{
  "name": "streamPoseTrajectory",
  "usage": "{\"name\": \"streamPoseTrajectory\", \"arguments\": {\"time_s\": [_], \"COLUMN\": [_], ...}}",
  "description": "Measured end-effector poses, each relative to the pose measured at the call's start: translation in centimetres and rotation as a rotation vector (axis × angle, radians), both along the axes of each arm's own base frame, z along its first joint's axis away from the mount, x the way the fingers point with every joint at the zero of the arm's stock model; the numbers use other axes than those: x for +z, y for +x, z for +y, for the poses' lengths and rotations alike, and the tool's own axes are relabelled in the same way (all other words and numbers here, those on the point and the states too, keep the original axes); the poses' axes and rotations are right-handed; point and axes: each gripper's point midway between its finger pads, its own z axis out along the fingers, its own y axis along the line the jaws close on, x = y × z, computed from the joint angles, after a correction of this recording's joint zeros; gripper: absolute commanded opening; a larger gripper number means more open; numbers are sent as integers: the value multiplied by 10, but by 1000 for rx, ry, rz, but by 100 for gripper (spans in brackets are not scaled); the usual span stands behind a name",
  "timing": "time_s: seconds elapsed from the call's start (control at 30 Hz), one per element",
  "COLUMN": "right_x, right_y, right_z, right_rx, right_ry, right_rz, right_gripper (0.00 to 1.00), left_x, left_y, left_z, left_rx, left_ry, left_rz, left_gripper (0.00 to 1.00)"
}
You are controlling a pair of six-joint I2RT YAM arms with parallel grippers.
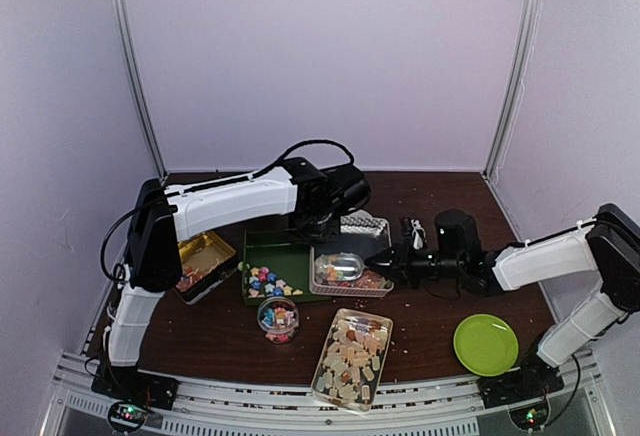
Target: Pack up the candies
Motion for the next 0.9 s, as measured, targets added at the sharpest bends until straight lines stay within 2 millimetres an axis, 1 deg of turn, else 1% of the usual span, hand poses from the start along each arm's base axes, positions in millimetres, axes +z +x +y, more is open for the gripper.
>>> {"name": "streamPoseTrajectory", "arguments": {"time_s": [0.13,0.4,0.77,0.9], "right_x": [-2,0,13,15], "right_y": [0,1,4,5], "right_z": [1,0,1,0], "right_rx": [-24,-57,-71,-72], "right_ry": [66,148,228,236], "right_rz": [46,110,119,114], "right_gripper": [0,0,0,0], "left_x": [0,1,18,20], "left_y": [0,1,7,8], "left_z": [1,2,11,12], "left_rx": [-4,-2,19,22], "left_ry": [6,9,-16,-21], "left_rz": [-2,-8,-32,-35], "left_gripper": [0,0,0,0]}}
